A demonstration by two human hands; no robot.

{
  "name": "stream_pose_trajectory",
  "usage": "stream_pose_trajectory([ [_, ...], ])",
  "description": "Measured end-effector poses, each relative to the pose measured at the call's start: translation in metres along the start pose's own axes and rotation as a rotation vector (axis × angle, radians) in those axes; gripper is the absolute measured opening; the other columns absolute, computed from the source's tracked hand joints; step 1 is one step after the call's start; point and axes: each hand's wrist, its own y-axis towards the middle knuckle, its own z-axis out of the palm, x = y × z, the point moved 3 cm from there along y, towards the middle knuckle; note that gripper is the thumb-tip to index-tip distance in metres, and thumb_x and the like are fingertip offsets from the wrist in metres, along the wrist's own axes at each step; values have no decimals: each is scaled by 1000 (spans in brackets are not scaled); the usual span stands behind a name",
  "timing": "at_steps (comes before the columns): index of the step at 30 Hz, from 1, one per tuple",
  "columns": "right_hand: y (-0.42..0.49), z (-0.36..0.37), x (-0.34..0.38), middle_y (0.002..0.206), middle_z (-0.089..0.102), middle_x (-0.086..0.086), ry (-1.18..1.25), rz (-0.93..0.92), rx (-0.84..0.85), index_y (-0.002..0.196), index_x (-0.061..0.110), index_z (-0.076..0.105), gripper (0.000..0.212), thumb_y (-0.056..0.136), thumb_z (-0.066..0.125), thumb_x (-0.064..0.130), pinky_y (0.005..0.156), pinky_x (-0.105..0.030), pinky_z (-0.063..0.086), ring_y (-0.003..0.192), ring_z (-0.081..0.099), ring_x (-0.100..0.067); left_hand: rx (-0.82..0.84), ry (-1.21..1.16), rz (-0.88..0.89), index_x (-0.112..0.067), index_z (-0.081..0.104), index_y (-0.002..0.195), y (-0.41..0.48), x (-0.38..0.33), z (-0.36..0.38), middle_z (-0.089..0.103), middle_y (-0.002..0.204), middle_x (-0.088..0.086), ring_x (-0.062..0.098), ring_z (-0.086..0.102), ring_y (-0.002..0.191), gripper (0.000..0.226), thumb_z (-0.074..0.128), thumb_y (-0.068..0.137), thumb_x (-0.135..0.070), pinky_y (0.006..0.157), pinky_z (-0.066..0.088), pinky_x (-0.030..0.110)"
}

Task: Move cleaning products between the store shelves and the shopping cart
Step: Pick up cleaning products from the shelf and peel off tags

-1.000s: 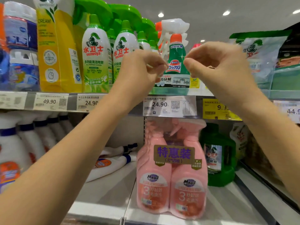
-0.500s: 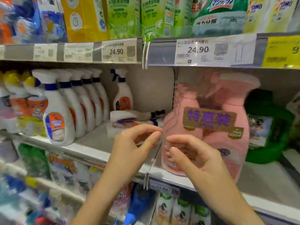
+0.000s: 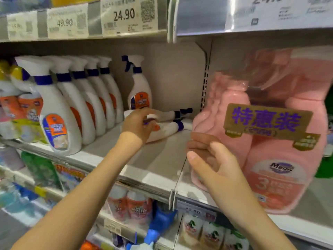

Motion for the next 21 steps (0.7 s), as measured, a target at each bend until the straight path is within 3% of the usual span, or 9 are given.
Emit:
stream_pose_trajectory([
  [1, 1, 2, -2, 104, 66, -1, -6, 1, -11, 115, 20, 61, 22, 93, 62, 18, 56, -8, 42, 79, 59, 1, 27, 89, 52, -13, 68, 111, 11, 10, 3, 57, 103, -7, 14, 53, 98, 25, 65, 88, -6, 83, 33, 3],
  [3, 1, 6, -5, 106, 66, 3, -6, 2, -19, 116, 23, 60, 30, 86, 60, 26, 57, -8, 43, 86, 60, 0, 103, 225, 165, -12, 68, 114, 32, 35, 12, 64, 113, 6, 26, 57, 104, 30, 70, 85, -17, 94, 44, 29],
  [5, 1, 8, -5, 105, 68, 10, -7, 3, -37, 114, 26, 61, 23, 91, 59, 22, 62, -9, 45, 90, 61, 3, 135, 419, 69, -12, 60, 124, 52, 59, 19, 59, 123, 13, 32, 55, 109, 39, 68, 87, -23, 91, 48, 43],
  [8, -1, 8, -4, 103, 68, 20, -35, -2, -68, 110, 27, 62, 26, 94, 57, 8, 77, -6, 44, 96, 62, 7, 243, 636, -46, -15, 47, 136, 72, 79, 29, 53, 130, 13, 33, 53, 114, 51, 63, 90, -30, 94, 47, 43],
  [15, 0, 10, -5, 99, 70, 20, -108, 13, -100, 104, 34, 62, 29, 92, 60, 8, 87, -11, 46, 97, 64, 5, 419, 634, -108, -22, 40, 135, 100, 111, 40, 52, 130, 13, 36, 53, 115, 53, 59, 91, -44, 102, 42, 50],
  [21, 1, 20, -8, 99, 68, 11, -95, 3, -65, 101, 30, 62, 22, 92, 61, 10, 82, -13, 49, 92, 64, 3, 410, 664, -57, -19, 43, 133, 94, 115, 45, 57, 124, 12, 33, 57, 109, 50, 55, 93, -45, 94, 48, 44],
])
